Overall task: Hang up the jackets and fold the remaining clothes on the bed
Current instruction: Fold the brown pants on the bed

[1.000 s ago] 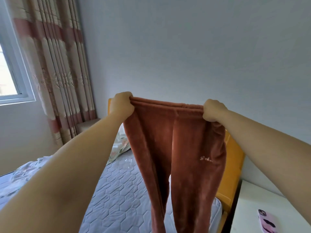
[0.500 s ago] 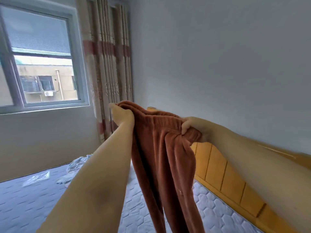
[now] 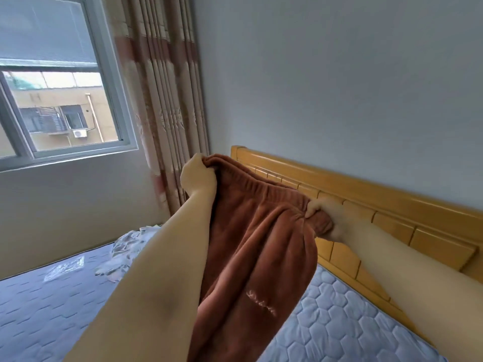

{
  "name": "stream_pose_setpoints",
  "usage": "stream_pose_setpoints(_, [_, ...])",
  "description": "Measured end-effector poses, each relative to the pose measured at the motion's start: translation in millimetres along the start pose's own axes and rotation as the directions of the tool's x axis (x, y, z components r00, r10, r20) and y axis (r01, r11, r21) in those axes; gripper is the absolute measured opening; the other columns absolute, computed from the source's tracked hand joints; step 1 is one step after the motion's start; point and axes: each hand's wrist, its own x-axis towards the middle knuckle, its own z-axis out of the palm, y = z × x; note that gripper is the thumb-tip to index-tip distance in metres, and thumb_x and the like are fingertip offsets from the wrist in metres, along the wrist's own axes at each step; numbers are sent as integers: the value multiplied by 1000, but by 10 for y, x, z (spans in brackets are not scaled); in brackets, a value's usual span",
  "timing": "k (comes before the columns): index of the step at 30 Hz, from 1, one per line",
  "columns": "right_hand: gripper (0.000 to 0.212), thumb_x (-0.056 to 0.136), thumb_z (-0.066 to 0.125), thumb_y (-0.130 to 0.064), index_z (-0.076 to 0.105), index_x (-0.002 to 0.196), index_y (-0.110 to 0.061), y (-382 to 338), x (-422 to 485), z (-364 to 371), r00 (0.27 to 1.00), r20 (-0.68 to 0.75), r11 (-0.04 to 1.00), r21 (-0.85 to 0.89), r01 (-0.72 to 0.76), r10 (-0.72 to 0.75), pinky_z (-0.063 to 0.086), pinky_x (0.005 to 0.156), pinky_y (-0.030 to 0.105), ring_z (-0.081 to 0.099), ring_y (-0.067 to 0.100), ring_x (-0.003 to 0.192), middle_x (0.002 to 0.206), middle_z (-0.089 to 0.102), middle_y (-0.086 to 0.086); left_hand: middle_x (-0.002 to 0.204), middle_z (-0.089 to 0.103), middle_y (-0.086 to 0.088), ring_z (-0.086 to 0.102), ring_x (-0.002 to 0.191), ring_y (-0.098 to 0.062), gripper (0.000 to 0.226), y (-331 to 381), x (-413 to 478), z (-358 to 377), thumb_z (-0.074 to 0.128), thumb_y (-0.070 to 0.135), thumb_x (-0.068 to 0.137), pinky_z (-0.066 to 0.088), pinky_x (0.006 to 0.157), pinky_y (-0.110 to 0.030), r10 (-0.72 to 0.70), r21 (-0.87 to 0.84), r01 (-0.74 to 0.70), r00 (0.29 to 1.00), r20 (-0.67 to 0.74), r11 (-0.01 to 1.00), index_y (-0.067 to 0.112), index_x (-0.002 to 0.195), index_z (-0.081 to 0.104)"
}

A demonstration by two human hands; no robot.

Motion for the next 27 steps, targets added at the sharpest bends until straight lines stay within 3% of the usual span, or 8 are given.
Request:
stream_pose_setpoints(3, [22,80,33,11,54,81,3,413,253,-675,989,-103,994,13,-108,108,48,40,22,62,20,45,58,62,12,108,58,-12,52,106,-32,25,29,-338,895,47,17,88,42,78,-36,64,157,-79,993,100,985,12,101,68])
stream_pose_setpoints(10, [16,81,51,5,63,88,-2,2031,897,-2470,854,-338,871,-158,-465,394,51,54,30,62,26,63,73,64,14,111,66,-9,59,105,-29,29,-378,-1890,3186,46,10,91,40,78,-31,-230,187,157,848,478,970,16,110,66])
stream_pose_setpoints(12, [20,81,54,4,68,94,-2,2480,1033,-2954,829,-403,840,-217,-497,387,51,57,31,63,29,67,80,67,19,123,63,-8,55,115,-27,34,-501,-2359,3789,47,12,93,41,91,-31,-259,134,225,738,623,965,17,123,61])
stream_pose_setpoints(15, [23,81,60,-1,67,102,2,3120,1186,-3673,773,-558,772,-331,-542,303,50,69,39,64,33,82,100,68,27,145,45,-7,43,132,-24,64,-695,-3077,4463,51,15,94,32,110,-31,-259,74,378,467,845,923,16,151,23])
stream_pose_setpoints(17, [43,81,66,-9,56,121,1,3586,1226,-4092,717,-632,601,-461,-653,295,48,82,36,60,35,105,119,62,21,147,42,-9,44,132,-25,79,-997,-3614,4666,57,16,90,33,109,-32,-286,152,382,323,902,912,15,153,9])
stream_pose_setpoints(20, [53,77,67,-17,51,123,3,4219,1182,-4345,660,-659,419,-518,-746,360,46,89,34,56,37,114,123,58,22,146,45,-6,49,127,-24,72,-1639,-4367,4617,57,13,88,39,101,-27,-347,280,296,207,915,913,19,152,23])
stream_pose_setpoints(23, [42,72,60,-18,60,108,4,4709,1186,-4119,729,-592,336,-647,-684,343,47,87,35,59,37,109,111,63,23,143,46,-8,45,131,-26,55,-2289,-4896,4355,55,12,87,34,105,-28,-396,366,191,155,905,911,13,141,42])
stream_pose_setpoints(27, [52,85,60,-20,44,132,-6,5322,1242,-3496,794,-385,214,-823,-526,471,38,100,34,45,33,125,135,45,15,148,40,-6,41,134,-28,52,-3034,-5380,3926,50,17,87,34,109,-35,-558,547,122,91,825,828,18,139,45])
